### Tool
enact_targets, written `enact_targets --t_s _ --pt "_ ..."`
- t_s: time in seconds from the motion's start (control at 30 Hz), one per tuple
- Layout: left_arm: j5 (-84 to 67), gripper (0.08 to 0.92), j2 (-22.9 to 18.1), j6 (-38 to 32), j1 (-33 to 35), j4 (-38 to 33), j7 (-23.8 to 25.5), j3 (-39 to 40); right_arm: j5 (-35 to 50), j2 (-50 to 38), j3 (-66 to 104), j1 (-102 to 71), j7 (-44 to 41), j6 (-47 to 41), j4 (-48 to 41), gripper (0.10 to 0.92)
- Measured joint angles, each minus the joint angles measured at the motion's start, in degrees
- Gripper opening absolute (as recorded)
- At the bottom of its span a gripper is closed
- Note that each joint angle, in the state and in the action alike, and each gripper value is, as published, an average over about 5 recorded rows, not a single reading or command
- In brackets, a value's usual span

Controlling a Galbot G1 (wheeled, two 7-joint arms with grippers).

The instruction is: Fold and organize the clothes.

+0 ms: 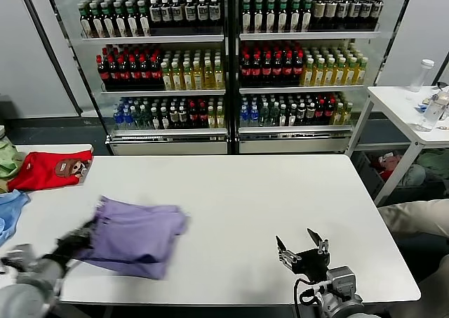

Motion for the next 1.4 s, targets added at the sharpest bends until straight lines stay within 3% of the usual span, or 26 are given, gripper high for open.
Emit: enact_targets --t_s 0.2,0.37,0.53,0.73,0.9,1.07,1.2,1.4 --pt "-3.2 0.106 4.7 0.0 1.3 0.2 2.5 -9.4 -0.1 0.4 -0.3 0.1 0.0 0.0 -0.2 0.823" --pt "-3.2 0.106 5.3 0.0 0.8 -3.1 2.6 -9.6 -0.4 0.7 -0.2 -0.3 0.0 0.0 0.0 0.823" --pt "1.9 0.106 1.3 -0.1 -0.5 -8.2 2.3 -1.8 -0.8 0.8 -0.1 -0.8 0.0 0.0 0.4 0.823" --pt "11.6 0.114 -5.8 -0.5 -3.1 -9.9 2.4 15.1 -1.3 1.1 -0.1 -1.5 0.0 0.1 0.7 0.823" --pt "17.7 0.231 -10.0 -1.9 -6.0 -9.7 2.0 26.1 -1.5 1.2 -0.2 -1.8 -0.1 0.1 0.9 0.823" --pt "21.5 0.378 -11.4 -3.8 -8.4 -10.9 0.9 30.3 -1.5 0.9 0.1 -1.5 -0.2 0.2 0.9 0.823" --pt "23.1 0.490 -10.1 -5.7 -9.3 -11.4 0.4 28.6 -1.0 0.5 0.2 -0.7 -0.3 0.2 0.4 0.823" --pt "24.5 0.663 -6.5 -9.6 -8.8 -8.2 0.7 19.5 0.6 1.0 -1.1 2.9 -0.7 0.3 -1.8 0.823"
